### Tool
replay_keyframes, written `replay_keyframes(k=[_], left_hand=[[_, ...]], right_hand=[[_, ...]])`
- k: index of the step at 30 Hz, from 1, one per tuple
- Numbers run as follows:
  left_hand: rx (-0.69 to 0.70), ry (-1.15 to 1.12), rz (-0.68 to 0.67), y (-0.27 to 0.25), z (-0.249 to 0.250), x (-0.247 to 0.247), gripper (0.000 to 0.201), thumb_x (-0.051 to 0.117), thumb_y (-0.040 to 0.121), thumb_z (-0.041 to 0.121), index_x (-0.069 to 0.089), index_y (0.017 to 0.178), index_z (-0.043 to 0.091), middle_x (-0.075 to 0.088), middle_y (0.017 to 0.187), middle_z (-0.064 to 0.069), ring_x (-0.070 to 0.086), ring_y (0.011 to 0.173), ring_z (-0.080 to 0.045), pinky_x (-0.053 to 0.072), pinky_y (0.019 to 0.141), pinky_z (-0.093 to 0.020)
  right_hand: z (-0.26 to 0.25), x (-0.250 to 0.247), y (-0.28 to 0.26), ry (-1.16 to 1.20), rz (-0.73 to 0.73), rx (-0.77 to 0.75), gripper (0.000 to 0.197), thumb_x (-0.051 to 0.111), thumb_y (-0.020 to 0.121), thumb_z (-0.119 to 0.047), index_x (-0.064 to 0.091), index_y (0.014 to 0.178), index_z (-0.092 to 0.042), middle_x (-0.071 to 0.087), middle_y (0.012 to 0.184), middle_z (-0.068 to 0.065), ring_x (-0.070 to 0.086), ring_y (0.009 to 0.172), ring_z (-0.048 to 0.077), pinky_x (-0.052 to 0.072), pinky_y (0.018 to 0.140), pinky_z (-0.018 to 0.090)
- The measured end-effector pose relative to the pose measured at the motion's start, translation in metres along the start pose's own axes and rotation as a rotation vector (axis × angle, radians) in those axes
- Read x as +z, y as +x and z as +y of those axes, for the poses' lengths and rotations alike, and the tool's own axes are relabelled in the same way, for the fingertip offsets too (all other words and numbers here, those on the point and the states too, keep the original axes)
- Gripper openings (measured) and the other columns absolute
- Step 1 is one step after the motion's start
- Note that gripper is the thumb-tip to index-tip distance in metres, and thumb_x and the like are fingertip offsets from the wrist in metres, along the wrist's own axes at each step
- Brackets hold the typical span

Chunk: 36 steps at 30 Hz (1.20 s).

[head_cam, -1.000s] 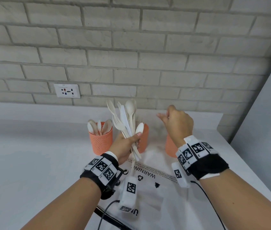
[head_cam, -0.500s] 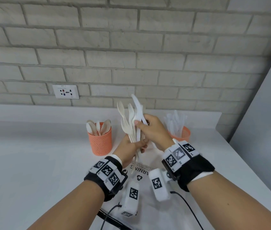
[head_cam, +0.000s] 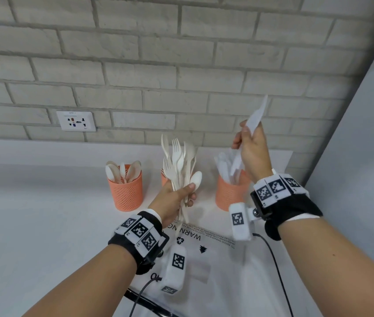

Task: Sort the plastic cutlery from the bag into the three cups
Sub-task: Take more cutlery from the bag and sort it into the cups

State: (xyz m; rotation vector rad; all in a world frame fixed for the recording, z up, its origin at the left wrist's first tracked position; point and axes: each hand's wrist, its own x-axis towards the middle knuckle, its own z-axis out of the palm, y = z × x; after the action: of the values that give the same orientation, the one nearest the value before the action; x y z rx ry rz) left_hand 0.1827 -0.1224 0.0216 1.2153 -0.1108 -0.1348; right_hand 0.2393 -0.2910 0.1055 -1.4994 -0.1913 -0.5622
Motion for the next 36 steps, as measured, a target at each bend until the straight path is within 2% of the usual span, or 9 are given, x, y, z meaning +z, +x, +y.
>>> replay_keyframes(k=[5,10,13,17,20,23,26,32,36], left_hand=[[0.038,0.004,0.006,0.001,-0.001,0.002,0.034,0.049,0.090,-0.004,0.047,0.123,0.004,0.057,0.084,-0.006,0.054,0.062,-0.014,0.044,0.057,-0.024],[0.043,0.006,0.000,0.002,0.000,0.001,0.035,0.050,0.090,-0.003,0.047,0.124,0.003,0.059,0.084,-0.005,0.059,0.061,-0.012,0.048,0.058,-0.023],[0.041,0.011,-0.008,0.004,0.001,0.000,0.038,0.050,0.090,-0.003,0.046,0.127,0.002,0.060,0.083,-0.004,0.061,0.061,-0.011,0.049,0.058,-0.023],[0.033,0.006,-0.015,0.005,0.002,-0.002,0.040,0.051,0.090,-0.002,0.045,0.129,0.002,0.061,0.080,-0.003,0.062,0.063,-0.012,0.049,0.062,-0.025],[0.023,-0.021,0.006,0.007,0.002,-0.003,0.039,0.050,0.089,-0.005,0.047,0.127,0.004,0.060,0.081,-0.004,0.061,0.067,-0.013,0.047,0.062,-0.027],[0.030,-0.029,0.050,0.008,0.001,-0.001,0.031,0.049,0.089,-0.008,0.051,0.116,0.007,0.058,0.081,-0.007,0.061,0.065,-0.012,0.048,0.060,-0.025],[0.049,0.018,0.062,0.005,0.002,0.001,0.024,0.049,0.087,-0.011,0.051,0.107,0.003,0.059,0.078,-0.009,0.062,0.060,-0.012,0.048,0.057,-0.024],[0.109,0.187,0.062,-0.007,0.006,0.001,0.033,0.042,0.081,-0.023,0.053,0.097,0.004,0.057,0.071,-0.008,0.055,0.062,-0.017,0.044,0.060,-0.028],[0.083,0.150,0.051,-0.009,0.009,-0.005,0.014,0.049,0.091,0.000,0.049,0.105,-0.004,0.055,0.071,-0.009,0.053,0.064,-0.019,0.044,0.062,-0.029]], right_hand=[[0.045,-0.026,0.020,-0.117,0.053,-0.009,0.014,0.033,0.101,-0.017,0.046,0.107,-0.016,0.054,0.074,-0.001,0.055,0.078,0.011,0.043,0.085,0.026],[0.087,-0.029,0.013,-0.342,-0.142,0.179,0.017,0.036,0.100,-0.020,0.051,0.105,-0.012,0.056,0.086,0.004,0.053,0.084,0.019,0.042,0.074,0.025],[0.098,-0.027,0.011,-0.553,-0.224,0.169,0.023,0.037,0.099,-0.015,0.052,0.082,-0.013,0.052,0.080,0.004,0.047,0.086,0.020,0.034,0.078,0.028],[0.088,-0.019,0.013,-0.627,-0.096,0.024,0.028,0.047,0.094,-0.010,0.053,0.121,-0.003,0.050,0.114,0.021,0.050,0.103,0.027,0.033,0.090,0.023],[0.058,-0.001,0.007,-0.531,-0.008,-0.239,0.025,0.054,0.088,-0.003,0.057,0.113,-0.003,0.055,0.104,0.018,0.050,0.085,0.012,0.036,0.079,0.013],[0.024,0.023,-0.016,-0.386,-0.292,-0.208,0.007,0.058,0.087,-0.006,0.065,0.091,-0.005,0.062,0.079,0.002,0.053,0.066,-0.004,0.041,0.066,0.009],[0.014,0.047,-0.043,-0.413,-0.527,-0.091,0.009,0.066,0.083,-0.016,0.066,0.084,-0.007,0.060,0.070,-0.002,0.053,0.064,0.004,0.046,0.065,0.016],[0.010,0.070,-0.065,-0.486,-0.413,-0.068,0.016,0.061,0.087,-0.022,0.060,0.083,-0.006,0.056,0.067,0.001,0.049,0.059,0.011,0.041,0.055,0.016],[0.002,0.073,-0.063,-0.391,-0.367,0.050,0.019,0.042,0.096,-0.020,0.052,0.091,-0.004,0.062,0.078,0.007,0.056,0.066,0.018,0.043,0.059,0.021]])
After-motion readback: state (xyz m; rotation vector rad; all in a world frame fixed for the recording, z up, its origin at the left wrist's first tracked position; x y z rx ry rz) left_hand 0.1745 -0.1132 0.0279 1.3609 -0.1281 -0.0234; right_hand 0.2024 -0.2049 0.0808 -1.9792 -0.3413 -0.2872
